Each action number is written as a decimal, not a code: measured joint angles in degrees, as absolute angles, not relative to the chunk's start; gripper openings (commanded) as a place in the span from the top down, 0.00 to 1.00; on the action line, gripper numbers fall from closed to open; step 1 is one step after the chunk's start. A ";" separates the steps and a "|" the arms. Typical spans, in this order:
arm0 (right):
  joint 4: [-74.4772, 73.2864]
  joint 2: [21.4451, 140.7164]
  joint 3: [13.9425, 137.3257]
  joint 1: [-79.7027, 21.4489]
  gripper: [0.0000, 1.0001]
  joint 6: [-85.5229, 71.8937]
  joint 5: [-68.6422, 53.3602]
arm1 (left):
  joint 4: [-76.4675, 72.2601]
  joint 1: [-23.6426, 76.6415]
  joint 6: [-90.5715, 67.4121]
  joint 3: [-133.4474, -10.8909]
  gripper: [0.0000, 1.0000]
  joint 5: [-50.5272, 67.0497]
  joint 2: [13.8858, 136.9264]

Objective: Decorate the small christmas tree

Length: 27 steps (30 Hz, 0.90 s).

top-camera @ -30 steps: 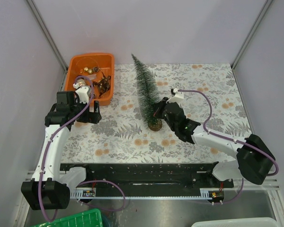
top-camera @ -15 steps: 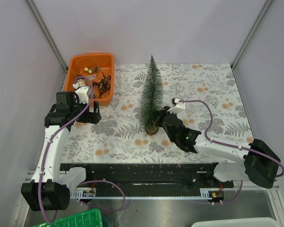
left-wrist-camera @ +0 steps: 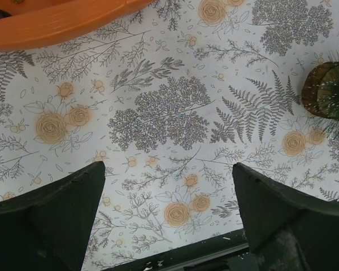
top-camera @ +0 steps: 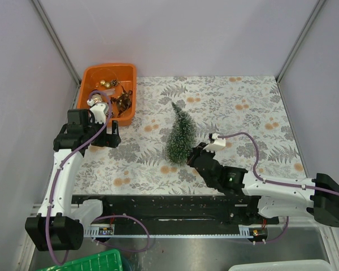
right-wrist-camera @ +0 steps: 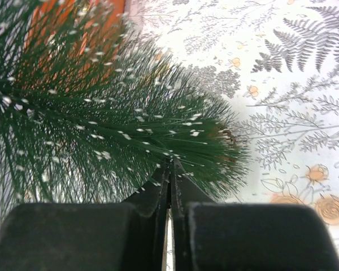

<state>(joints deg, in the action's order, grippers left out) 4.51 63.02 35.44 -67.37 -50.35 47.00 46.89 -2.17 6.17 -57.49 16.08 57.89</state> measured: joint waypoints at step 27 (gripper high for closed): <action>-7.40 60.27 38.26 -70.96 1.00 -53.78 53.41 | 47.00 -2.17 5.52 -58.17 0.01 16.16 60.58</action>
<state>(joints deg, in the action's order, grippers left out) -7.40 60.27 38.26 -70.96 -53.78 53.41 47.00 -2.17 5.52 -58.17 16.16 60.58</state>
